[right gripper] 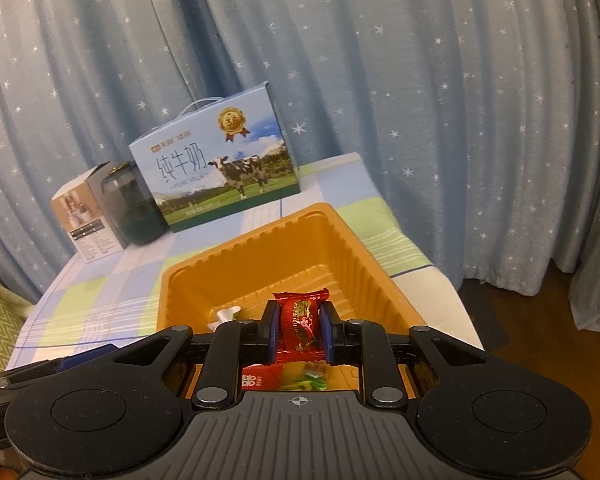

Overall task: Organize snacks
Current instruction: 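Open the left tool to drop the large red candy while the right tool releases the small red candy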

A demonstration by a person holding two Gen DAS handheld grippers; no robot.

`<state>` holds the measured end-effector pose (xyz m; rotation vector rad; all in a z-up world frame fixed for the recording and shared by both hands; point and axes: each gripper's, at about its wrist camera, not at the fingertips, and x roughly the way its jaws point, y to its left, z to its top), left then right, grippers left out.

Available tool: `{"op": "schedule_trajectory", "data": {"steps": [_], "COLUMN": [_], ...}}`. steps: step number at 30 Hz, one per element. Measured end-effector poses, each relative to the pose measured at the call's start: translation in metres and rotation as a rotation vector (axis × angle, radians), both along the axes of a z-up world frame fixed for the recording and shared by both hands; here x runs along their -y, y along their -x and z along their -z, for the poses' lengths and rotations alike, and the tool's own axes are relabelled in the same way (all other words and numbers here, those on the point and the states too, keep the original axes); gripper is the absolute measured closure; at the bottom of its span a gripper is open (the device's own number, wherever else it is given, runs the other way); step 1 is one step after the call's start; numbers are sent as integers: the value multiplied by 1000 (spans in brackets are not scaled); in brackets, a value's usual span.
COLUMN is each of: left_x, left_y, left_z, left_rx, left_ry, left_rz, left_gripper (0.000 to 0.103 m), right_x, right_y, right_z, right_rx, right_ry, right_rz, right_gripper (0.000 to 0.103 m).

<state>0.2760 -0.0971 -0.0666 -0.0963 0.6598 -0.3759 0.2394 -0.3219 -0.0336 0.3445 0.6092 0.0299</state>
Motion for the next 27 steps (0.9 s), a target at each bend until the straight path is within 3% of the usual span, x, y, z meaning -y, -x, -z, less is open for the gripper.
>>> {"op": "schedule_trajectory", "data": {"steps": [13, 14, 15, 17, 27], "left_x": [-8, -8, -9, -10, -14], "left_y": [0, 0, 0, 0, 0], "left_z": [2, 2, 2, 2, 2], "left_rx": [-11, -11, -12, -13, -5], "left_ry": [-5, -6, -7, -6, -10], "left_rz": [-11, -13, -14, -19, -57], "left_gripper": [51, 51, 48, 40, 17], "right_x": [-5, -5, -4, 2, 18], "right_y": [-8, -9, -9, -7, -1], "right_z": [4, 5, 5, 5, -1], "right_rx": [20, 20, 22, 45, 50], "right_ry": [0, 0, 2, -42, -67], "right_rz": [1, -4, 4, 34, 120], "right_gripper": [81, 77, 52, 21, 21]}}
